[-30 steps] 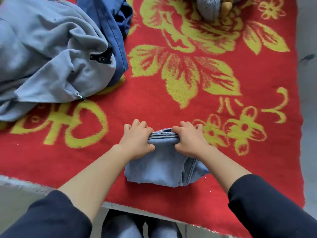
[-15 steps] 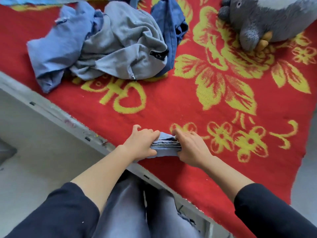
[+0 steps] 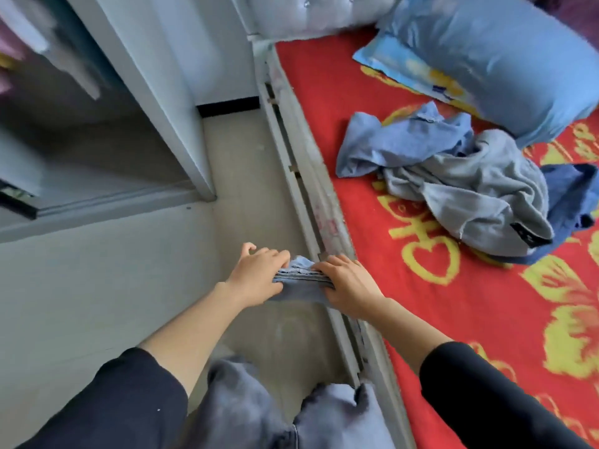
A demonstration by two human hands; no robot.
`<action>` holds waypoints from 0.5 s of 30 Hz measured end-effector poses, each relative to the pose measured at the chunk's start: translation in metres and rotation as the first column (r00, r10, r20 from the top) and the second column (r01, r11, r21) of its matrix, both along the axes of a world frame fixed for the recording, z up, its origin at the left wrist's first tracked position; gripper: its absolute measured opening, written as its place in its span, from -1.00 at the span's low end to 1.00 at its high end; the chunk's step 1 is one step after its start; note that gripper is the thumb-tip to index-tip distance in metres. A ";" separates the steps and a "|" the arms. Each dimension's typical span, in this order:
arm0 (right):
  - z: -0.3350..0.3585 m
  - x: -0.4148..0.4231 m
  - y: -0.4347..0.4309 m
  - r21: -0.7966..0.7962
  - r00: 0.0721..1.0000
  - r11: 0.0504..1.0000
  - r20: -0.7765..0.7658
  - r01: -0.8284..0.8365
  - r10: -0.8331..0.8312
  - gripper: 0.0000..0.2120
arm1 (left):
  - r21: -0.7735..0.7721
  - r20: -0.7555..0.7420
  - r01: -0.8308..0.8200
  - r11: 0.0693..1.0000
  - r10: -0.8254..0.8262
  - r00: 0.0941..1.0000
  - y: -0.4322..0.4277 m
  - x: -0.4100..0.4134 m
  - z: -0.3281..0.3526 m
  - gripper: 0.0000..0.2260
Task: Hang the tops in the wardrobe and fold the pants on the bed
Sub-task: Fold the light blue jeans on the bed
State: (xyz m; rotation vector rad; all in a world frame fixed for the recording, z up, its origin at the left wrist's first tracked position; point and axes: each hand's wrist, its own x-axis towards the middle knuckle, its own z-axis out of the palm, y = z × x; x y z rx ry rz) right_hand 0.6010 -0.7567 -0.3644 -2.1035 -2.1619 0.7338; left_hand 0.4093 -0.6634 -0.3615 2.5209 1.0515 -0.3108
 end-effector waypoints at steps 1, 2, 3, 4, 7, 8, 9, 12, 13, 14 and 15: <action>0.000 -0.025 0.025 0.005 0.999 0.999 0.007 -0.044 0.044 -0.60 | 0.000 0.016 -0.062 0.998 0.062 0.998 0.014 -0.030 -0.001 -0.80; 0.001 -0.052 0.050 0.011 0.996 0.996 0.014 -0.086 0.086 -0.61 | -0.003 0.037 -0.132 0.991 0.132 0.991 0.028 -0.059 -0.001 -0.80; 0.002 -0.079 0.074 0.015 0.992 0.992 0.018 -0.129 0.128 -0.61 | -0.010 0.051 -0.204 0.979 0.205 0.978 0.042 -0.090 -0.001 -0.80; 0.003 -0.108 0.098 0.016 0.985 0.985 0.015 -0.173 0.173 -0.61 | -0.014 0.056 -0.272 0.962 0.273 0.960 0.055 -0.121 -0.001 -0.80; 0.004 -0.196 0.165 0.015 0.950 0.950 0.001 -0.311 0.311 -0.57 | 0.011 0.078 -0.426 0.905 0.423 0.903 0.093 -0.211 0.000 -0.81; 0.005 -0.224 0.185 0.018 0.939 0.939 -0.001 -0.344 0.344 -0.56 | 0.026 0.087 -0.467 0.884 0.463 0.882 0.105 -0.240 0.002 -0.82; 0.006 -0.250 0.204 0.022 0.927 0.927 0.002 -0.375 0.375 -0.55 | 0.042 0.092 -0.503 0.863 0.498 0.862 0.116 -0.265 0.004 -0.82; 0.012 -0.318 0.257 0.030 0.889 0.888 0.033 -0.458 0.458 -0.50 | 0.084 0.085 -0.582 0.809 0.576 0.813 0.153 -0.331 0.012 -0.82; 0.014 -0.336 0.274 0.032 0.879 0.878 0.039 -0.477 0.476 -0.50 | 0.097 0.078 -0.599 0.795 0.594 0.801 0.166 -0.349 0.014 -0.81; 0.016 -0.353 0.291 0.033 0.871 0.871 0.040 -0.490 0.489 -0.52 | 0.106 0.072 -0.612 0.784 0.607 0.791 0.179 -0.365 0.016 -0.81; 0.018 -0.368 0.308 0.037 0.866 0.865 0.041 -0.500 0.499 -0.54 | 0.112 0.069 -0.620 0.777 0.616 0.784 0.192 -0.379 0.017 -0.81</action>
